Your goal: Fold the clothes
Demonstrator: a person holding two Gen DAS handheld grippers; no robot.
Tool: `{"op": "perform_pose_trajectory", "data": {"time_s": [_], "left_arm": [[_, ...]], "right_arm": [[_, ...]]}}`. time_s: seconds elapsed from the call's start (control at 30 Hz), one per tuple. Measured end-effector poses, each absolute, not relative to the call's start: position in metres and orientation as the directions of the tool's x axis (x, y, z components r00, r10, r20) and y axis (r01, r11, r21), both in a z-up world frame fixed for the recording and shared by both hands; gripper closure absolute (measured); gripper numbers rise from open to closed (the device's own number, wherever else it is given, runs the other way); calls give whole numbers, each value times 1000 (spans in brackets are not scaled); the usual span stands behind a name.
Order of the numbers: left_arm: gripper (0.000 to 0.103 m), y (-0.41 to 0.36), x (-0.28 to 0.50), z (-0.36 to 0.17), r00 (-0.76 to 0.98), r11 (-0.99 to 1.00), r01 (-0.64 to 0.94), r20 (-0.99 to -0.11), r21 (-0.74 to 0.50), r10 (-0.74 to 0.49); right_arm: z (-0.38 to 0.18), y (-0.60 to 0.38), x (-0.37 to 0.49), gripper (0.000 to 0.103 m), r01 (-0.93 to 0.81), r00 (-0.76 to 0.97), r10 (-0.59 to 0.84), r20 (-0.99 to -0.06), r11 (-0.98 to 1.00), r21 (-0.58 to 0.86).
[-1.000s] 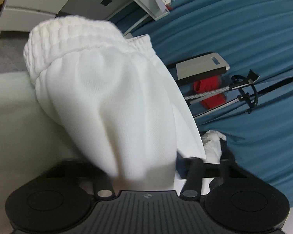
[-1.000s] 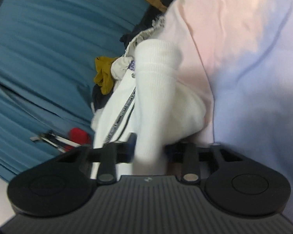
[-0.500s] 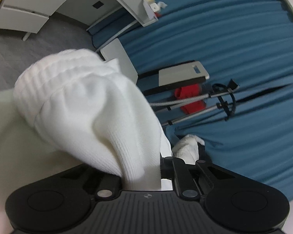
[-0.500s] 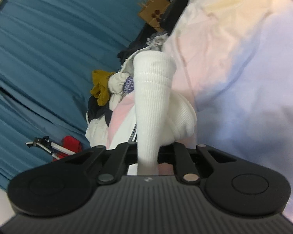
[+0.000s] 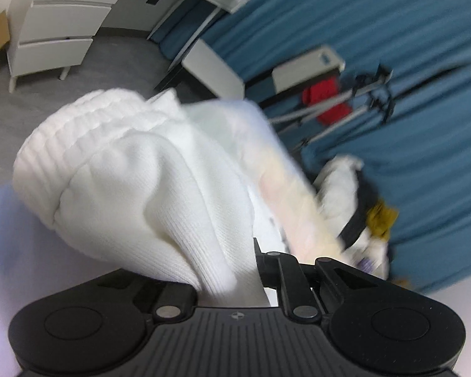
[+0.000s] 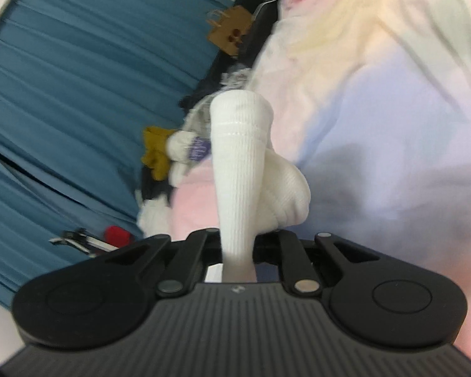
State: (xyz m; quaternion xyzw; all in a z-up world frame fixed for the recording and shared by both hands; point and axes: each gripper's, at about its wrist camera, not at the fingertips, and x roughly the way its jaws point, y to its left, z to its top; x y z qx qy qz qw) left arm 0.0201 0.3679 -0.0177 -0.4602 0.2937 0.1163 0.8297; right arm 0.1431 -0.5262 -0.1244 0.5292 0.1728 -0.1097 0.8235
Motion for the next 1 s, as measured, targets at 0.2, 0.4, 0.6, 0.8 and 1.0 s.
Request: {"op": "perform_pose_trajectory", "data": {"time_s": [0.2, 0.4, 0.6, 0.8, 1.0], "left_arm": [[73, 352, 4, -23, 715, 595, -522, -694, -610, -84], [42, 327, -11, -15, 651, 680, -522, -755, -516, -74], [35, 272, -42, 21, 651, 847, -429, -757, -315, 48], [32, 215, -52, 35, 700, 920, -328, -709, -215, 84], [27, 165, -24, 37, 762, 954, -233, -645, -190, 58]], "right_arm": [[-178, -545, 136, 92, 458, 873, 39, -485, 270, 847], [-185, -545, 141, 92, 458, 871, 49, -488, 278, 844], [-185, -545, 142, 92, 453, 870, 47, -490, 315, 834], [-183, -544, 141, 92, 450, 874, 32, -484, 322, 833], [-179, -543, 138, 92, 437, 883, 11, -470, 348, 829]]}}
